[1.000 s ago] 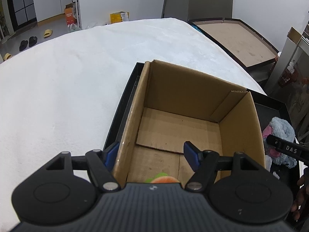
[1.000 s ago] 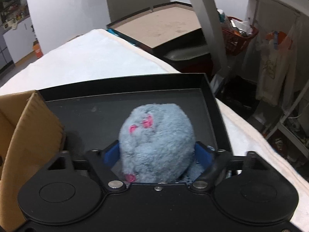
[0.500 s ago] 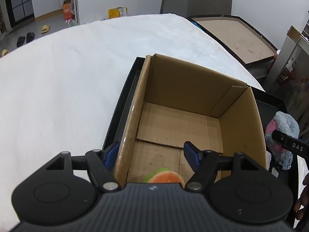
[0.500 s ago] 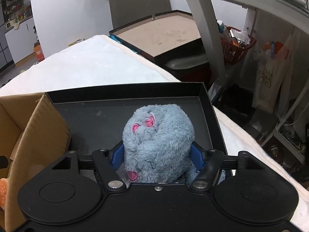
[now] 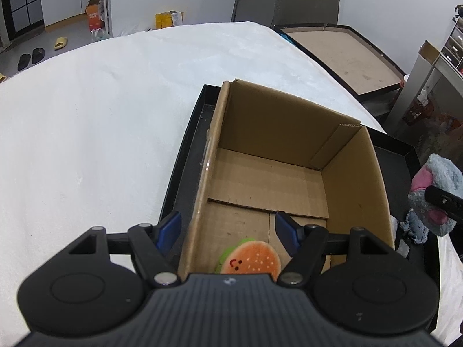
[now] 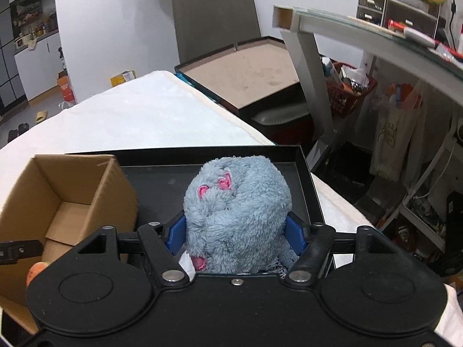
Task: Organize soft objects
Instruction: 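Lift the grey mouse over the box and release it inside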
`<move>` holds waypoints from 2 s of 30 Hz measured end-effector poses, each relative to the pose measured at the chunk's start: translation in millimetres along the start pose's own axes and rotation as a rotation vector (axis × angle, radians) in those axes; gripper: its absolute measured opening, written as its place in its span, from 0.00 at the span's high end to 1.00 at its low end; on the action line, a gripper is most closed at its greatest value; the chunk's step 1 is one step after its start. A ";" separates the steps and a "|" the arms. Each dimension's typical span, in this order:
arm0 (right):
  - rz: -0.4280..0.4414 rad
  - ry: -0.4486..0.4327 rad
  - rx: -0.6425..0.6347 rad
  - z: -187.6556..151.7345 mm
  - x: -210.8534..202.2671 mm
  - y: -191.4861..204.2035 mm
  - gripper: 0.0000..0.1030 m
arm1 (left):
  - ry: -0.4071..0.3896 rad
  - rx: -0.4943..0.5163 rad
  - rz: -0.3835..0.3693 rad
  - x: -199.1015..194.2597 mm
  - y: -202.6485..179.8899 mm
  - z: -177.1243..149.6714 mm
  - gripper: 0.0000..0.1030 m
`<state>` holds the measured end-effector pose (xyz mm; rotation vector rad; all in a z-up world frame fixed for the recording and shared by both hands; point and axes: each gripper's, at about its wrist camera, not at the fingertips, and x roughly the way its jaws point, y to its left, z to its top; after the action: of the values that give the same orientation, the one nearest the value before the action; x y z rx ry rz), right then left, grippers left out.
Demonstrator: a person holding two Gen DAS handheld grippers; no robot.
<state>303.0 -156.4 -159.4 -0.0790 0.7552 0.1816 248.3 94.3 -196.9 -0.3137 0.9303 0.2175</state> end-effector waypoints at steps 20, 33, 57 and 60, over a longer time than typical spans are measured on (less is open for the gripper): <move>0.046 -0.042 -0.067 13.6 -48.1 55.7 0.35 | 0.005 -0.028 -0.106 -12.1 25.7 -2.6 0.48; 0.115 -0.033 -0.142 19.8 -49.4 112.1 0.35 | 0.029 -0.068 -0.125 -4.2 43.5 -1.5 0.79; 0.259 0.047 -0.201 28.1 -24.2 178.1 0.29 | 0.037 -0.141 -0.116 -3.6 56.9 -0.5 0.82; 0.263 0.046 -0.193 30.4 -24.6 175.2 0.18 | 0.036 -0.135 -0.114 -4.1 55.9 -0.9 0.82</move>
<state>272.3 16.4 -121.4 -0.1670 0.7909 0.5046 227.5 145.9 -203.5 -0.4956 0.9322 0.1710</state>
